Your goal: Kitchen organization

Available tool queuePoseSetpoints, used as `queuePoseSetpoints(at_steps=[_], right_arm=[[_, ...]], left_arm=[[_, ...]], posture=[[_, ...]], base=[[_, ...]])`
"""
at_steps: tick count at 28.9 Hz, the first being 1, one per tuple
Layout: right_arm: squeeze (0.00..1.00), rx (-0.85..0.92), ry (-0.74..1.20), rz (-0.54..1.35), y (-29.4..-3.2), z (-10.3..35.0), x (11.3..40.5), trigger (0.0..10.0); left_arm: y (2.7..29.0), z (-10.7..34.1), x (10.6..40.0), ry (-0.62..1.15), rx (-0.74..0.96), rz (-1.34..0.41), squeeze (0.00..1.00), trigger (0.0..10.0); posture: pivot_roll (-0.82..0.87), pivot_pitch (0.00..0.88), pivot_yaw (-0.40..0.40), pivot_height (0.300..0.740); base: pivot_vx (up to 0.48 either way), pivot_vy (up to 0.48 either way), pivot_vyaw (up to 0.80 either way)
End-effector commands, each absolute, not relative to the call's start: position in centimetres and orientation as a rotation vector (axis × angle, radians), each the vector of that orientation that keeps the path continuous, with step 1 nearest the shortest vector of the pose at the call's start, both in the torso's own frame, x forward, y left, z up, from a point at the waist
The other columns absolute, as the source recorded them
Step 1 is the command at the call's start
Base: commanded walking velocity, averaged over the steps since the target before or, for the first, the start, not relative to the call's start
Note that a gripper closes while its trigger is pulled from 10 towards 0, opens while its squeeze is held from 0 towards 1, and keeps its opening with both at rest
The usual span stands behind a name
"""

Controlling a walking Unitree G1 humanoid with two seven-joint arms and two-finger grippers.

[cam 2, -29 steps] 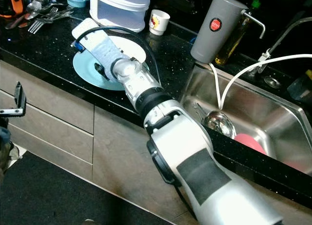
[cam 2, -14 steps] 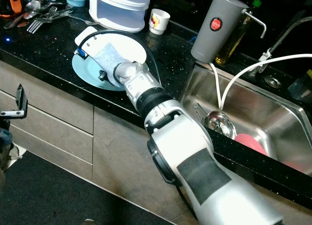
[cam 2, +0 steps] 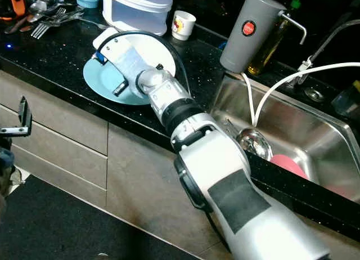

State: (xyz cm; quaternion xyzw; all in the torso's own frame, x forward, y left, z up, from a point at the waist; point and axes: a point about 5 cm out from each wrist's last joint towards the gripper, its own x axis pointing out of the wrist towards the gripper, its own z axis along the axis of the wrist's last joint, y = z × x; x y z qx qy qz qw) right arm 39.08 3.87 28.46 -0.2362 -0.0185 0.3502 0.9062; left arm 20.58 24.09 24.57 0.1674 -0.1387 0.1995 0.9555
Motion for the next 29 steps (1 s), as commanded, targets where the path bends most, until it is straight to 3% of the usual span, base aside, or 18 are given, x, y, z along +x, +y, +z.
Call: queuePoseSetpoints(at_steps=[1,2,3,4,6,13,24,25,29], right_arm=[[0.00,-0.409,-0.077,0.724,3.2,29.3,39.4,0.0],[0.00,-0.409,-0.077,0.724,3.2,29.3,39.4,0.0],[0.00,-0.090,-0.221,0.778,2.7,32.8,39.2,0.0],[0.00,-0.090,-0.221,0.778,2.7,32.8,39.2,0.0],[0.00,0.258,-0.395,0.816,0.5,36.7,39.2,0.0],[0.00,0.503,-0.544,0.838,-3.5,39.0,39.3,0.0],[0.00,0.524,-0.595,0.690,-11.1,36.3,40.1,0.0],[0.00,0.513,-0.587,0.658,-12.2,35.8,40.2,0.5],[0.00,0.459,-0.548,0.571,-15.1,34.8,40.3,0.3]], left_arm=[[23.4,24.8,20.6,-0.300,0.331,0.383,0.00,10.0],[23.4,24.8,20.6,-0.300,0.331,0.383,0.00,10.0],[23.3,25.0,20.7,-0.308,0.329,0.381,0.00,10.0],[23.3,25.0,20.7,-0.308,0.329,0.381,0.00,10.0],[23.3,25.2,20.9,-0.319,0.326,0.375,0.00,10.0],[23.1,25.4,21.4,-0.337,0.319,0.359,0.00,10.0],[22.7,25.7,22.1,-0.354,0.305,0.328,0.00,10.0],[22.7,25.7,22.2,-0.354,0.304,0.325,0.00,10.0],[22.5,25.7,22.6,-0.356,0.299,0.307,0.00,10.0]], posture=[[0.30,0.026,-0.257,0.740],[0.30,0.026,-0.257,0.740],[0.30,0.021,-0.254,0.740],[0.30,0.021,-0.254,0.740],[0.30,0.014,-0.245,0.740],[0.28,0.002,-0.227,0.740],[0.23,0.000,-0.199,0.740],[0.23,0.000,-0.199,0.740],[0.21,0.000,-0.189,0.740]], base=[[0.000,0.000,0.00],[0.000,0.000,0.00],[0.000,0.000,0.00],[0.000,0.000,0.00],[0.000,0.000,0.00],[0.000,0.000,0.00],[0.000,0.000,0.00],[0.000,0.000,0.00],[0.000,0.000,-0.73]])
